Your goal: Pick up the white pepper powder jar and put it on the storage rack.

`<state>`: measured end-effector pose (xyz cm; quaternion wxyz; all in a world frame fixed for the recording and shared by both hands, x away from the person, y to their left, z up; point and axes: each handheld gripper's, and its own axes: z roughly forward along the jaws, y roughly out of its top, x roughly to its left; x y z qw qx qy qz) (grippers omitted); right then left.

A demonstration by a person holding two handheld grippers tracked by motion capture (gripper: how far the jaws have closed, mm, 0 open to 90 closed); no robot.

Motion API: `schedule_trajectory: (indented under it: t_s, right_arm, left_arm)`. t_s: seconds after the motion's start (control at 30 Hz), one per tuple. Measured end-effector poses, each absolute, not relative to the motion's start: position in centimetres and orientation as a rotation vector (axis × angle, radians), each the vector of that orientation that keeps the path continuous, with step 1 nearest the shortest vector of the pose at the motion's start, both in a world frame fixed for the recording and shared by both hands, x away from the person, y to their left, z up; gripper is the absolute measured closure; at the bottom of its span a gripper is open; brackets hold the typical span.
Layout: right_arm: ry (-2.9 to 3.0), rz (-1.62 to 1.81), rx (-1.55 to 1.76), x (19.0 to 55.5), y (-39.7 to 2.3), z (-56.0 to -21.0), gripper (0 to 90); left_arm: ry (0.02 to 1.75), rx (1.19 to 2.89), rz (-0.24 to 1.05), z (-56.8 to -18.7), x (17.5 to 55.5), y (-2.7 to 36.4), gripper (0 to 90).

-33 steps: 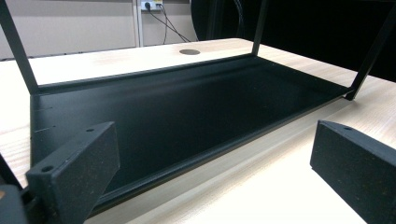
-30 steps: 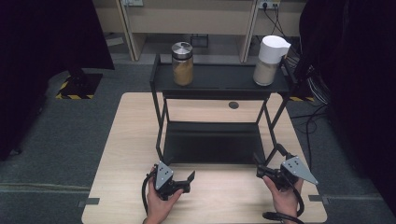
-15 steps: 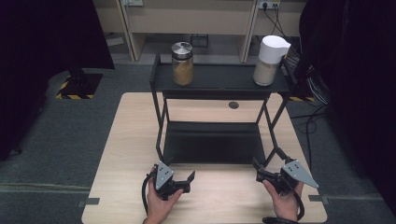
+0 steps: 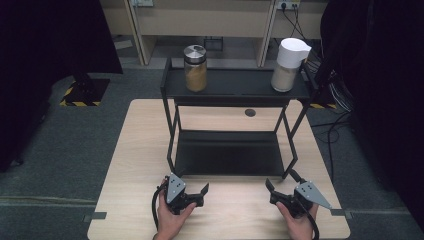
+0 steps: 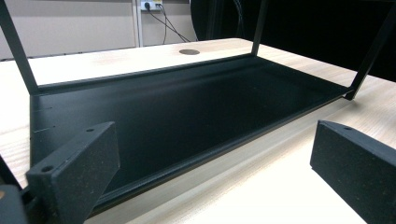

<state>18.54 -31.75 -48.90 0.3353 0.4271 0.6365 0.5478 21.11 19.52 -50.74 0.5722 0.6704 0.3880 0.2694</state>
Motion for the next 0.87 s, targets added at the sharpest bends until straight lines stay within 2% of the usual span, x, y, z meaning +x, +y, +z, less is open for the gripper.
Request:
schedule_trajectory:
  t_s: [0.87]
  right_arm:
    - [1.676, 1.421, 1.145, 18.54, -31.73, -49.76, 3.1]
  left_arm:
    - [0.918, 1.569, 0.621, -50.71, 21.21, 19.56, 0.6]
